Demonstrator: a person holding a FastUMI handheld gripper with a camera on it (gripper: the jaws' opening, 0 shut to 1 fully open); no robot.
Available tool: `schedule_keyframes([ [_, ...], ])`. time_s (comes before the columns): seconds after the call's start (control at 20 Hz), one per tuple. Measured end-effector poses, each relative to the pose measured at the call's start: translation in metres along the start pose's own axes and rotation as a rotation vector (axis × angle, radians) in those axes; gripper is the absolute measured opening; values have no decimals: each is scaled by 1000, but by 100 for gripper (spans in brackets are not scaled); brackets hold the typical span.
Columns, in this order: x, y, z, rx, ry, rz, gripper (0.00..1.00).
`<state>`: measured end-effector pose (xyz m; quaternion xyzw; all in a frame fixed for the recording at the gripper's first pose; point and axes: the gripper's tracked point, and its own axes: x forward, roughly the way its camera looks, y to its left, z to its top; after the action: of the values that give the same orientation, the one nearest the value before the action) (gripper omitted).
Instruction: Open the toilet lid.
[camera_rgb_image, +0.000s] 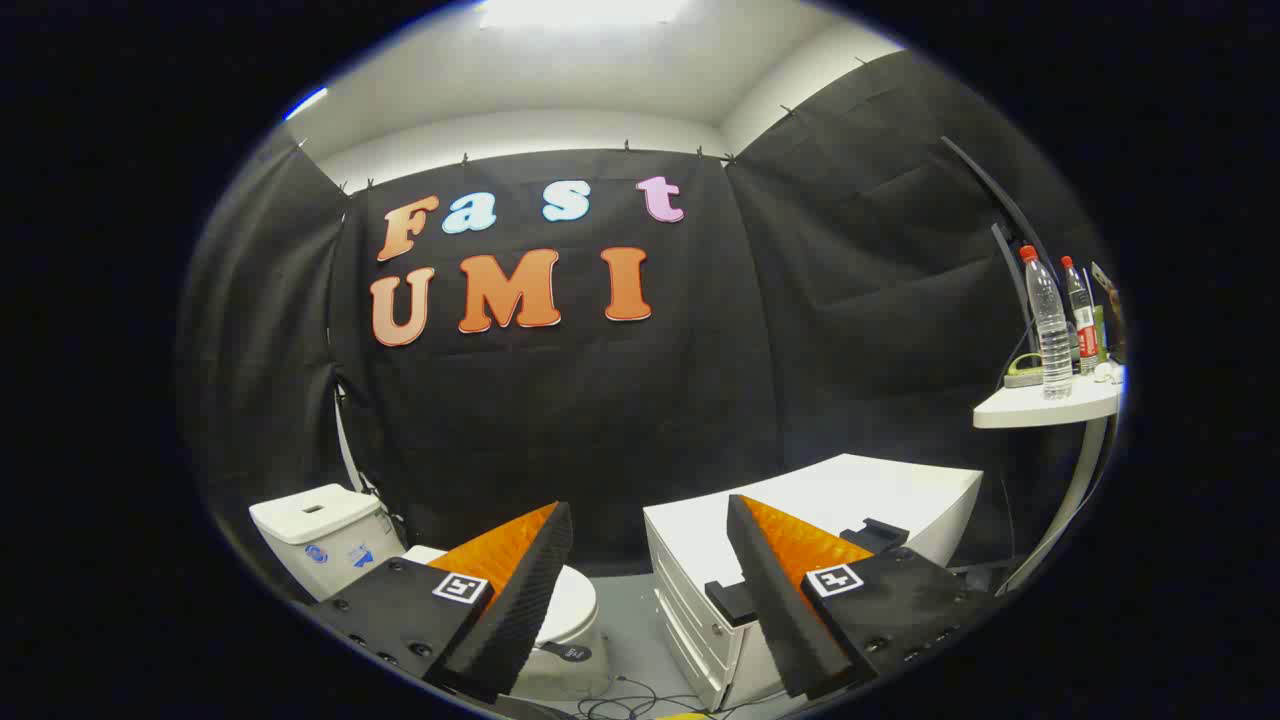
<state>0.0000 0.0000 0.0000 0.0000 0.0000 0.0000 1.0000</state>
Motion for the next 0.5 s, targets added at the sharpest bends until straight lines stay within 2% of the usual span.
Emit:
schedule_keyframes([
  [0.5, -2, 6, 0, -5, 5, 13, 98],
])
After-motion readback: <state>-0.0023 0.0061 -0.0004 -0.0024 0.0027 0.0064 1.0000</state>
